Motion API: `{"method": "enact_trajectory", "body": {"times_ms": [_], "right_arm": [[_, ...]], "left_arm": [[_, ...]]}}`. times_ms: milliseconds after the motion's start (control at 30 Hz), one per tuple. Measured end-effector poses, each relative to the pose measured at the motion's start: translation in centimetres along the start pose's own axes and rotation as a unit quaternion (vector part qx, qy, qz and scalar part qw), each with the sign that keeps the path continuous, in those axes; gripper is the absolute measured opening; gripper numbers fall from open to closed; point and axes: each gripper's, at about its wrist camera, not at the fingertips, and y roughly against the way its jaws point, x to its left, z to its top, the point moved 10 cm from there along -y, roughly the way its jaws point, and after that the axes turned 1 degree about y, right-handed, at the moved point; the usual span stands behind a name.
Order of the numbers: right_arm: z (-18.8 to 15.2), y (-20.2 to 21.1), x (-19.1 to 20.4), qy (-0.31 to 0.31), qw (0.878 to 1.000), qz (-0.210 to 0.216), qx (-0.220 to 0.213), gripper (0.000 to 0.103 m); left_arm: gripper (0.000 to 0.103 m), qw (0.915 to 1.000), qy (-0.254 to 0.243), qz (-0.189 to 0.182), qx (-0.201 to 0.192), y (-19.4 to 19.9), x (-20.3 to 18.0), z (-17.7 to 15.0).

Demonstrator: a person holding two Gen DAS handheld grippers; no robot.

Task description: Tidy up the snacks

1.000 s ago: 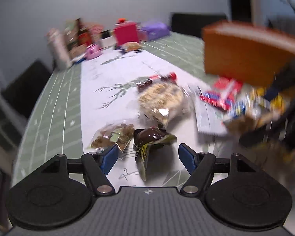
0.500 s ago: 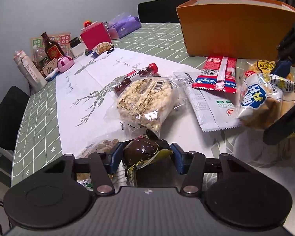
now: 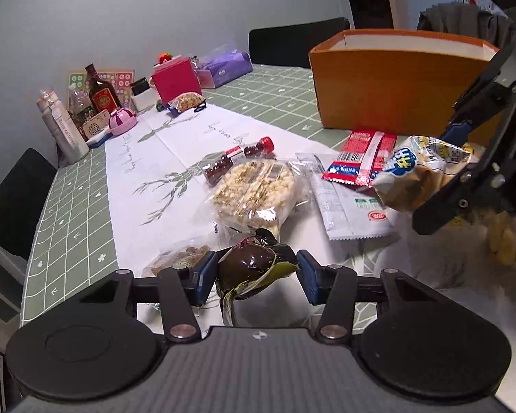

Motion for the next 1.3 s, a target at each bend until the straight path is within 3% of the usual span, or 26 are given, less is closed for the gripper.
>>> {"method": "enact_trajectory", "body": {"times_ms": [233,400,633,867,1300], "right_arm": [[1.6,2.4,-0.2,-0.004,1.0,-0.003,-0.03,0.067],[2.9,4.6,-1.0,-0.009,0.998,-0.01,-0.056,0.066],[3.0,5.9,-2.7,-0.026,0.998,-0.009,-0.055,0.059],[2.6,6.2,-3.9,-0.039,0.998,-0.008,-0.051,0.053],[4.4,9.8,-4.9,-0.042,0.994,-0.015,-0.095,0.051]], "left_arm": [[0.056,0.9998,-0.001,0.009,-0.016,2.4,0.0,1.2],[0.055,0.9994,-0.005,0.002,-0.035,3.9,-0.6,3.8],[0.054,0.9986,-0.016,-0.006,-0.05,4.5,-2.0,6.4],[0.053,0.998,-0.03,-0.011,-0.054,4.6,-3.6,7.4],[0.049,0.9969,-0.039,-0.013,-0.066,5.1,-4.5,9.0]]}}
